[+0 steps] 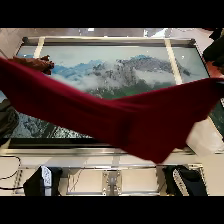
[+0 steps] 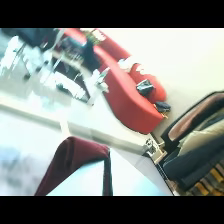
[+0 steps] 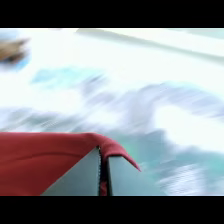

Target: Fold the shirts.

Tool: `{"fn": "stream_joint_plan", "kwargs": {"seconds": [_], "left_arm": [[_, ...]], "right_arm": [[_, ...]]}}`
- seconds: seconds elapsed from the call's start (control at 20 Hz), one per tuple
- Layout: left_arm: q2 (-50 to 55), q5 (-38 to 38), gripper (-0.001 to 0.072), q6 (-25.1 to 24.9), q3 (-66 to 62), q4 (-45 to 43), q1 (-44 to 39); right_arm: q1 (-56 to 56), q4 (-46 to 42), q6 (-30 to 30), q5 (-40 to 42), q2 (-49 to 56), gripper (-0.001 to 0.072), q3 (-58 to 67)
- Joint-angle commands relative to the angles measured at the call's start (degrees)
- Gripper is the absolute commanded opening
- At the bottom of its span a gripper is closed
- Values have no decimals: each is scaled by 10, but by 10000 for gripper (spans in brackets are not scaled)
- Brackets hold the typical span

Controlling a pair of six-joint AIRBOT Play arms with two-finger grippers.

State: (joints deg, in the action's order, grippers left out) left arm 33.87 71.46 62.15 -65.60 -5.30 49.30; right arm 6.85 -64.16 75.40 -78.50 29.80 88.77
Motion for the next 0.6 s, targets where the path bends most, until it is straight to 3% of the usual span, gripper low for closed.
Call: {"fn": "stream_joint_plan", "kwargs": {"seconds": [0.0, 0.1, 0.25, 0.4, 0.55], "left_arm": [[69, 3, 8, 24, -170, -32, -35], [86, 9, 8, 37, -226, -128, -63], [85, 0, 8, 78, -254, -394, -156], [126, 22, 8, 155, -254, -702, -324], [215, 40, 8, 165, -254, -856, -466]], "right_arm": [[0, -126, 21, -2, 19, 10, 106], [0, -125, 21, -2, 45, 10, 126], [0, -125, 21, -6, 82, 10, 145], [0, -124, 21, -24, 136, 10, 144], [-1, -86, 21, -35, 234, 10, 144]]}}
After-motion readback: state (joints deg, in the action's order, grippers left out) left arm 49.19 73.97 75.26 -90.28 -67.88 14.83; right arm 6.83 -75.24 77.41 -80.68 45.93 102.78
